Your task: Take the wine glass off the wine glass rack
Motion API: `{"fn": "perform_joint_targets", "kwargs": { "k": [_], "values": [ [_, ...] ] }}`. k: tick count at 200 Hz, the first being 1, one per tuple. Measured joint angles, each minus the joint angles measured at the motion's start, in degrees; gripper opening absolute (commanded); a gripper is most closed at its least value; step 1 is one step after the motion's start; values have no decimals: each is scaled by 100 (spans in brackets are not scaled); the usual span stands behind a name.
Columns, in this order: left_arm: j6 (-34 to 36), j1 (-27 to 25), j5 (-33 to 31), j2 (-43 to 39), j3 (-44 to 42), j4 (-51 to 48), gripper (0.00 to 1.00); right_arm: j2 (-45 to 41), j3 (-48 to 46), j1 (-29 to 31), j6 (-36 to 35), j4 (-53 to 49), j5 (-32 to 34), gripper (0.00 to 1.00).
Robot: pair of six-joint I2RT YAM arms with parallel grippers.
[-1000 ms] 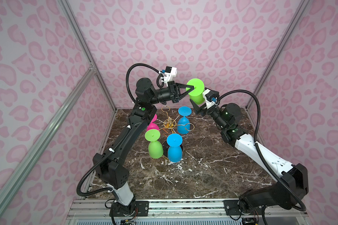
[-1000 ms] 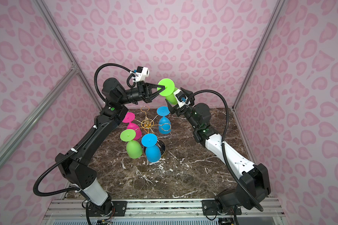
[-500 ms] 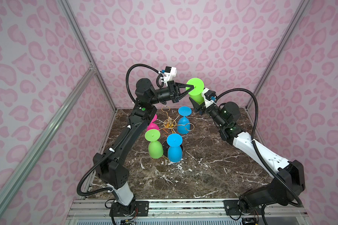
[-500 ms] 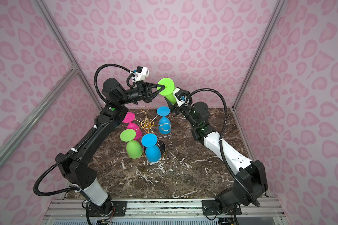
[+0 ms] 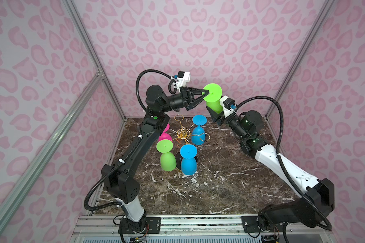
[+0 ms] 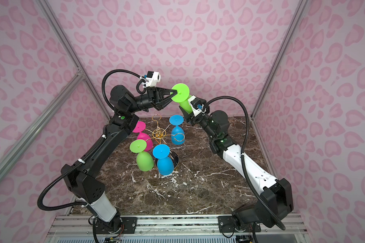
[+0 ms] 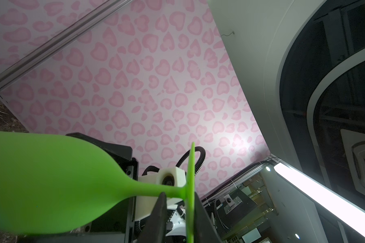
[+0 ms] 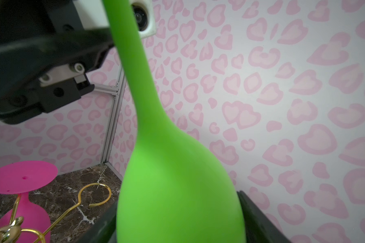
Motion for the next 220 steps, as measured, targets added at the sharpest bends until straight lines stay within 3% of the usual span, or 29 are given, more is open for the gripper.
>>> {"fn": "perform_joint_targets", "kwargs": {
  "k": [9,26,76,106,166,220],
  "values": [
    [2,4,-2,0,0,15,46,-46,0,0,0,-87,-2,71],
    [-2,13,-7,0,0,13,53,-105,0,0,0,-229,-2,70],
    [160,153,-11,-15,-155,35,60,-229,321,-170,234,-1211,22,67],
    [669,376,-157,-144,-341,-210,60,-299,737,-251,396,-2031,127,66],
    [2754,553,-1049,-243,-601,-881,57,11,2398,-273,756,-4350,214,64],
    [5152,365,-2087,-693,-907,-1231,54,284,3016,-278,901,-5851,317,62]
  ]
}}
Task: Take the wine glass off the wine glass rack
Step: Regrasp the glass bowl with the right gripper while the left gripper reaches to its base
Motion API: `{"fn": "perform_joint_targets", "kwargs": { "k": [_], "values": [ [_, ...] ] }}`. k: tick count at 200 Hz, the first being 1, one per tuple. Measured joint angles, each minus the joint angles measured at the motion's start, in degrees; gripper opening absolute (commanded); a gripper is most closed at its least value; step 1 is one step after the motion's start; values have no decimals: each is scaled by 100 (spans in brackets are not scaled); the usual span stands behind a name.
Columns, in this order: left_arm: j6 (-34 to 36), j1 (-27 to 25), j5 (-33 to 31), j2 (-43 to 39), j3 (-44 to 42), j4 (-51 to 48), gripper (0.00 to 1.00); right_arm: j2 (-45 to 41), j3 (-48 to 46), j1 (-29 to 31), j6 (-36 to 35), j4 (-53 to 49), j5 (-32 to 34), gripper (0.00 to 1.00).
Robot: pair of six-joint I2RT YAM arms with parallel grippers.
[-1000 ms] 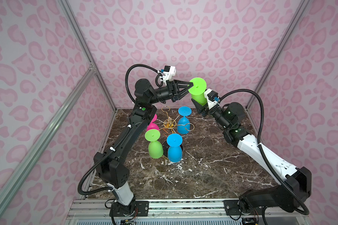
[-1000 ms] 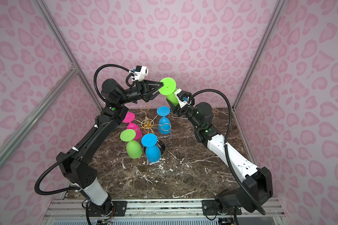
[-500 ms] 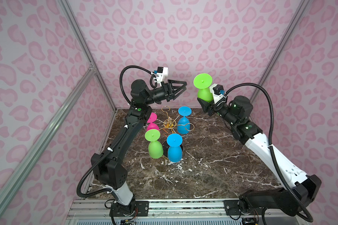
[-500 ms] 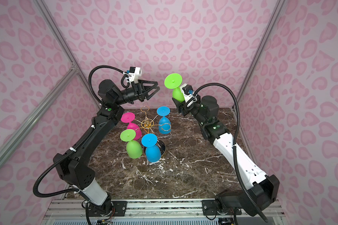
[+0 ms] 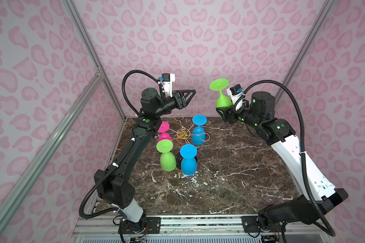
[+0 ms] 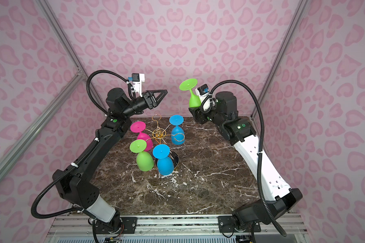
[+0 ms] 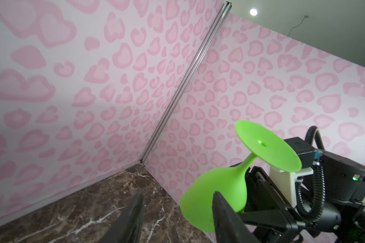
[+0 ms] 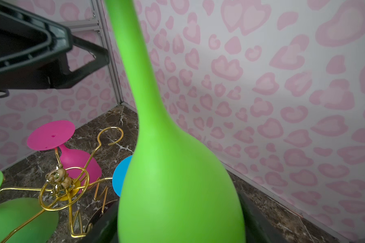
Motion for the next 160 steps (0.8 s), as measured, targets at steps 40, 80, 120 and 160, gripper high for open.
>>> {"fn": "perform_joint_targets", "kwargs": {
  "k": [40,80,120,160],
  "values": [
    [2809,-444,-431,-466,-625,354,50,107,223,0,55,-566,-2,62],
    [4778,-538,-503,-466,-901,479,47,155,258,4,92,-828,-59,61],
    [6063,-695,-509,-431,-1012,568,47,289,396,7,146,-1058,-216,60],
    [6710,-728,-505,-337,-992,621,47,361,400,35,192,-1204,-330,59]
  ]
}}
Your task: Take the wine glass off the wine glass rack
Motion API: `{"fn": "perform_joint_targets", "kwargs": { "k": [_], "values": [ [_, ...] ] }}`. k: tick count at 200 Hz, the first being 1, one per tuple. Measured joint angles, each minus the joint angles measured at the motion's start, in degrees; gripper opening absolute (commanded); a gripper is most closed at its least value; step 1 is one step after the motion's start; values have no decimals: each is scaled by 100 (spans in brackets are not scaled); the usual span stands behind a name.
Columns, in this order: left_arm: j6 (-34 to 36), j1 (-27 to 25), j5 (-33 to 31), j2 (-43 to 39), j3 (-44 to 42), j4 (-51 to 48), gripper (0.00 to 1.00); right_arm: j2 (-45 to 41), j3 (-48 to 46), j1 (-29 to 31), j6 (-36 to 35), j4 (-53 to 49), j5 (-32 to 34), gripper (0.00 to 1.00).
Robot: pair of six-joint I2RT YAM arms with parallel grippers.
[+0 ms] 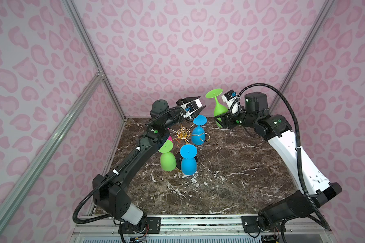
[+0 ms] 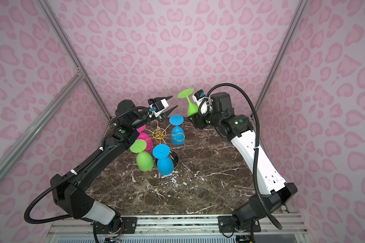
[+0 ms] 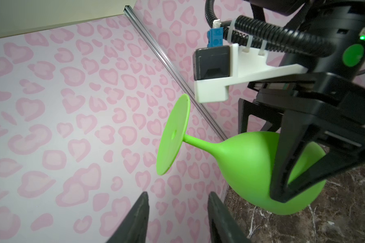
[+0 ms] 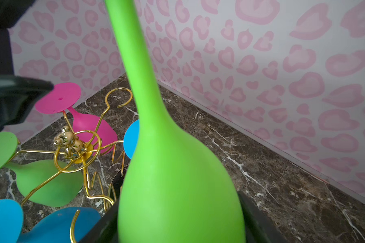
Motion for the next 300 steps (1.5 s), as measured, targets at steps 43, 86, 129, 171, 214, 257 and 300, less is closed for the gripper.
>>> {"fn": "perform_joint_targets", "kwargs": {
  "k": [43,86,129,171,214,257,300],
  "values": [
    [286,-31,-20,83,122,118,45,52,28,140,4,-83,-76,59],
    [472,-90,-13,131,131,155,38,105,33,269,22,-181,-105,58],
    [581,-136,-20,131,129,153,25,109,33,302,61,-201,-144,57],
    [695,-142,-44,131,118,149,18,162,33,304,107,-201,-205,57],
    [824,-146,-138,131,118,107,5,173,44,317,195,-199,-280,60],
    [811,-138,-286,138,118,66,3,177,85,313,256,-190,-289,81],
    [479,-157,-496,144,118,70,3,-11,-11,308,369,-9,-201,90]
  ]
}}
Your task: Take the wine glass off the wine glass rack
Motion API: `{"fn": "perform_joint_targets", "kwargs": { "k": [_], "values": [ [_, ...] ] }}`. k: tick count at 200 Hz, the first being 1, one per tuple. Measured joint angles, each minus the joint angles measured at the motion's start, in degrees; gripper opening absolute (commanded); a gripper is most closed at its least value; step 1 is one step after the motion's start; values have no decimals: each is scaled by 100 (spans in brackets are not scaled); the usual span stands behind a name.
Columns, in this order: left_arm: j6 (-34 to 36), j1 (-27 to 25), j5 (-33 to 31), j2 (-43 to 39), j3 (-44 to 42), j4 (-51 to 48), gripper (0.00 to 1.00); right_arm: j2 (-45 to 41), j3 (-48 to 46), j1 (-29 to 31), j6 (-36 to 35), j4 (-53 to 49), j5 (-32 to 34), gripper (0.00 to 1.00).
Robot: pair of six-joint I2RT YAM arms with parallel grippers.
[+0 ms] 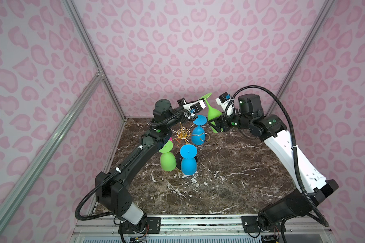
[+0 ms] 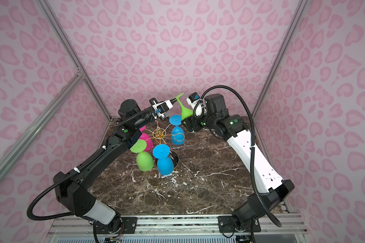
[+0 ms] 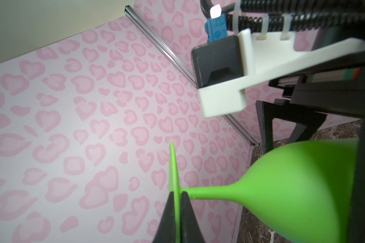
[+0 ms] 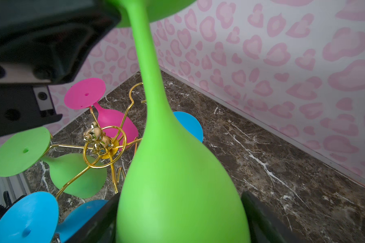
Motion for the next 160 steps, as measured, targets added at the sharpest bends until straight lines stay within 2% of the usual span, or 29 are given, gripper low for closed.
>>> {"fn": "perform_joint_targets", "kwargs": {
  "k": [49,87,120,160],
  "values": [
    [-807,-28,-243,79,111,11,4,-680,-529,-24,90,533,-2,95],
    [-1364,85,-577,157,269,-83,4,-1668,-1290,-44,179,1255,-96,95],
    [-2194,385,-658,186,345,-131,4,-2559,-2006,-339,295,1985,-306,87],
    [-3143,625,-334,186,369,-105,4,-2848,-2800,-1333,1001,2868,-1023,69]
  ]
}}
